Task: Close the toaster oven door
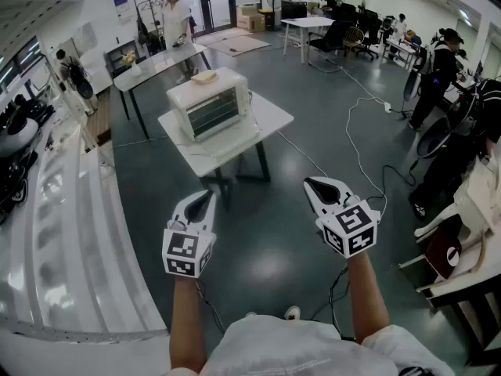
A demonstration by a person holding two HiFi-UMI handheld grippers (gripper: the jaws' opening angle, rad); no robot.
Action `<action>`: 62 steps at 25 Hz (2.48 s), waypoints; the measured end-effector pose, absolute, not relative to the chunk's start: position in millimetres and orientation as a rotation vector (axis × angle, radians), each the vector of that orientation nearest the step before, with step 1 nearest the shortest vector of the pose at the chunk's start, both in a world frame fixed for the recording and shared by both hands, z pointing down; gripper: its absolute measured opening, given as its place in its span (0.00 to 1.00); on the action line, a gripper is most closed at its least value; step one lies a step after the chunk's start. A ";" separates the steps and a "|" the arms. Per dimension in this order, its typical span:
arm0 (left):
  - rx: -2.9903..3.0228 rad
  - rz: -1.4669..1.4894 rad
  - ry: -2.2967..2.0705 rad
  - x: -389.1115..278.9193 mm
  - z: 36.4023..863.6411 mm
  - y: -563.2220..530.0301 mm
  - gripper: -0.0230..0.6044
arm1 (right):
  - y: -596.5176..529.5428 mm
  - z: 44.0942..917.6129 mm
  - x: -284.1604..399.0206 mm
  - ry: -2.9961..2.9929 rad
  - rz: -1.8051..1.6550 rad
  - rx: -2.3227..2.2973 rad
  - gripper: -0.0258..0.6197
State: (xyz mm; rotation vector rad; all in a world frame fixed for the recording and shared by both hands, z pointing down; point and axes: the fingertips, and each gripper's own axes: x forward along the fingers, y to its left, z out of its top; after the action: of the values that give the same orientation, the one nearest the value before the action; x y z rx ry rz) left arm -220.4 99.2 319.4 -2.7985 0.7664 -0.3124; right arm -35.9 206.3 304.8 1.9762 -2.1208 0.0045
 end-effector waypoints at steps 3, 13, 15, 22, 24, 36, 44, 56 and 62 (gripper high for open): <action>-2.796 -0.332 0.772 -221.8 322.3 100.2 0.07 | 208.8 307.8 -36.0 -2.118 0.009 1.974 0.06; -2.812 -0.357 0.717 -216.1 335.3 109.0 0.07 | 209.3 332.6 -37.2 -2.100 0.108 1.922 0.07; -2.830 -0.348 0.757 -216.2 338.4 108.8 0.07 | 210.9 332.5 -36.3 -2.123 0.123 1.933 0.07; -2.851 -0.365 0.767 -210.3 349.3 110.9 0.21 | 209.2 332.6 -32.8 -2.187 0.116 1.925 0.27; -2.838 -0.374 0.768 -205.5 351.1 112.5 0.21 | 208.2 334.5 -29.3 -2.199 0.111 1.917 0.27; -2.841 -0.505 0.844 -172.7 385.8 123.3 0.19 | 209.6 363.2 13.5 -2.247 0.183 1.865 0.27; -2.864 -0.570 0.890 -151.3 403.7 115.7 0.19 | 197.1 377.9 36.2 -2.274 0.217 1.799 0.27; -2.948 -0.577 0.818 -104.4 431.0 -12.4 0.18 | 83.1 398.5 81.4 -2.174 0.282 1.801 0.27; -2.978 -0.584 0.770 -85.4 431.1 -110.7 0.18 | -6.1 396.1 95.6 -2.139 0.321 1.819 0.27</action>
State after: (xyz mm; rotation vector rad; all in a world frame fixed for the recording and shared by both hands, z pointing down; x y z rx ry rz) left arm -85.4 -110.7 431.1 -2.9778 0.7702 -0.5837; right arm 95.6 -6.1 396.1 1.8191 -2.1385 0.3214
